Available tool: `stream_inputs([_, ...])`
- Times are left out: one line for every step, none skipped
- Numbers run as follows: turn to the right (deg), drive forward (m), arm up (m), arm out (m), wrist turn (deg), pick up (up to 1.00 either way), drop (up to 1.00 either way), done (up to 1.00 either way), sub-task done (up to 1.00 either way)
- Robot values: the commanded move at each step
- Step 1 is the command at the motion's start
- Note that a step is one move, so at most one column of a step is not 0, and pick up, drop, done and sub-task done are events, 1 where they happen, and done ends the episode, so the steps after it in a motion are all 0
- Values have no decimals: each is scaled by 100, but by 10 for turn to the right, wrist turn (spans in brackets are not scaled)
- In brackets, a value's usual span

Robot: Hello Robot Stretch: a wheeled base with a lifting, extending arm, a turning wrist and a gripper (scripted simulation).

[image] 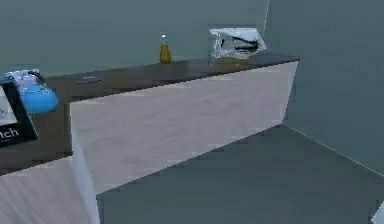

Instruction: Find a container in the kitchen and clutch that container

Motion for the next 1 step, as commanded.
stream_inputs([-180, 0, 0, 0, 0, 0, 0, 0, 0])
